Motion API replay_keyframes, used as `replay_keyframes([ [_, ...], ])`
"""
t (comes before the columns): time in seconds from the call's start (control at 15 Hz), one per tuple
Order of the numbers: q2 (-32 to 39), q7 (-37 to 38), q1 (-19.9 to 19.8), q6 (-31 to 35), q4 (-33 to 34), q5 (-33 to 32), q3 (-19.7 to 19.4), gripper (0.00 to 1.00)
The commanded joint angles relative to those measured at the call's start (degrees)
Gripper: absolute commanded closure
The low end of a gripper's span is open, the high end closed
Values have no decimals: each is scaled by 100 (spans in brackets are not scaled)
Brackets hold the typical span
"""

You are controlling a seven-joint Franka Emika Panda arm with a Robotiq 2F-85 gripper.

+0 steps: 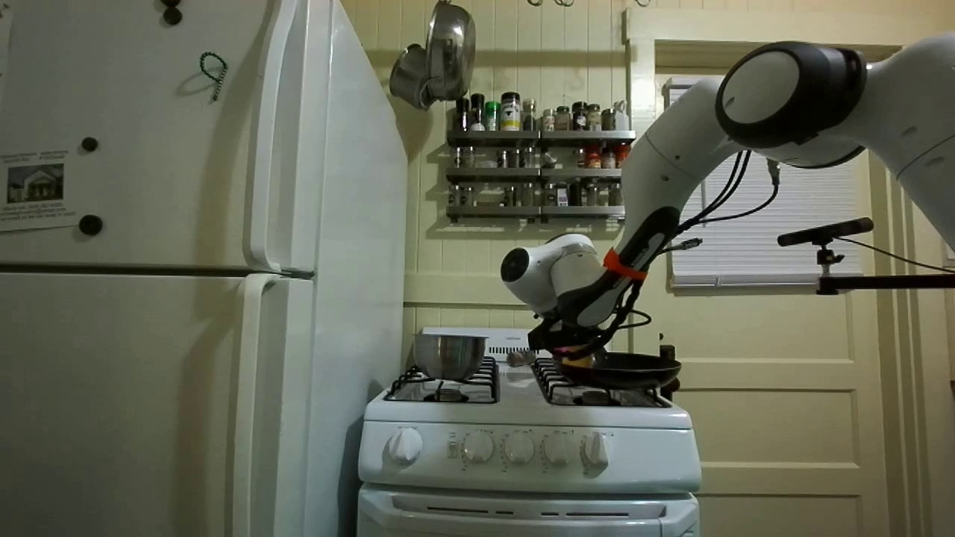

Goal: Use the wooden spoon to stir the black pan.

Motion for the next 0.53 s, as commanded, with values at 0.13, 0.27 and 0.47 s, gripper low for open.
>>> replay_keyframes([
  [0.13, -743, 51, 67, 73, -1044, 78, 67, 95],
  [0.27, -970, 74, 79, -42, -1381, 153, 73, 95],
  [0.47, -1287, 112, 93, -331, -1807, 238, 55, 95],
])
